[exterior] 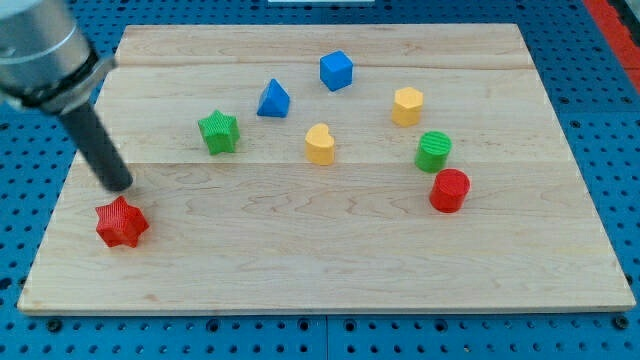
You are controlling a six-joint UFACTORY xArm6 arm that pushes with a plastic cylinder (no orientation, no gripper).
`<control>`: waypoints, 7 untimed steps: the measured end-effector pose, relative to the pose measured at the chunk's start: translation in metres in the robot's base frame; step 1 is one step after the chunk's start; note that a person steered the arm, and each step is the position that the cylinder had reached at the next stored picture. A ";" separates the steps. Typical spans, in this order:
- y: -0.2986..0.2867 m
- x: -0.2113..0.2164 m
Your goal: Slide the blue blocks along with the green star into the red star
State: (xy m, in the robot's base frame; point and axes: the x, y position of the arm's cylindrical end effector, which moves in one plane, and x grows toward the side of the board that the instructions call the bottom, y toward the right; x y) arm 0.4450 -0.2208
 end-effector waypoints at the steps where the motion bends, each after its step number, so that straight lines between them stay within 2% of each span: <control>1: 0.015 -0.090; 2: 0.088 -0.160; 3: 0.196 -0.204; 4: 0.316 -0.211; 5: 0.289 -0.173; 6: 0.192 -0.161; 7: 0.102 -0.100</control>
State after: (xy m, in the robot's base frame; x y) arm 0.3447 -0.1185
